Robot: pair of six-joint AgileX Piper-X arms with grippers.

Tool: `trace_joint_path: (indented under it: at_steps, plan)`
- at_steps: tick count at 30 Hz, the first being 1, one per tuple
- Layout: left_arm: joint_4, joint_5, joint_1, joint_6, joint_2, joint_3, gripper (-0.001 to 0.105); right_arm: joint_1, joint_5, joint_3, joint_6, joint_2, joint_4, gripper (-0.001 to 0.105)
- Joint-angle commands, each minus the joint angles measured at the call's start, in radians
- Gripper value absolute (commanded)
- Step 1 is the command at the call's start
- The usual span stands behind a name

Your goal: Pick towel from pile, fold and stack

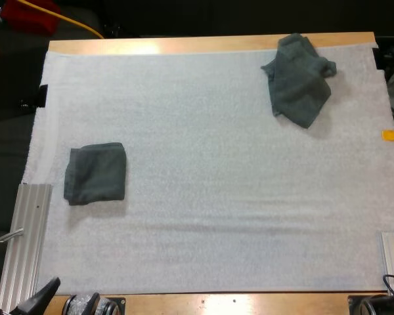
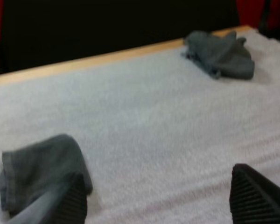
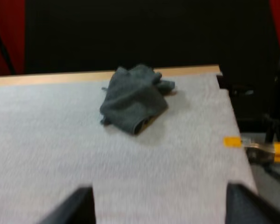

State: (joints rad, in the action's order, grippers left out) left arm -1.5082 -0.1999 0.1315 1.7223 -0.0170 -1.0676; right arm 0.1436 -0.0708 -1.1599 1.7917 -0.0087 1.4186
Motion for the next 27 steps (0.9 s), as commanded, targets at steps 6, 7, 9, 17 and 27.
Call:
trace_joint_path:
  at_steps: [6, 7, 9, 17, 27]
  plan:
    - [-0.024, 0.002, 0.005, 0.005, -0.135, 0.002, 0.063, 0.0, -0.016, -0.005, 0.006, -0.05, 0.03, 0.058]
    - [-0.031, 0.003, 0.005, 0.004, -0.138, 0.003, 0.063, 0.0, -0.016, -0.004, 0.006, -0.05, 0.03, 0.058]
    - [-0.041, 0.004, 0.005, 0.0, -0.14, 0.004, 0.063, 0.0, -0.02, -0.003, 0.006, -0.05, 0.03, 0.058]
    - [0.055, 0.024, 0.005, -0.045, -0.14, 0.074, 0.063, 0.0, -0.022, 0.052, 0.006, -0.048, -0.07, 0.058]
    - [0.373, 0.024, 0.005, -0.045, -0.138, 0.212, 0.063, 0.0, -0.02, 0.197, 0.005, -0.047, -0.405, 0.058]
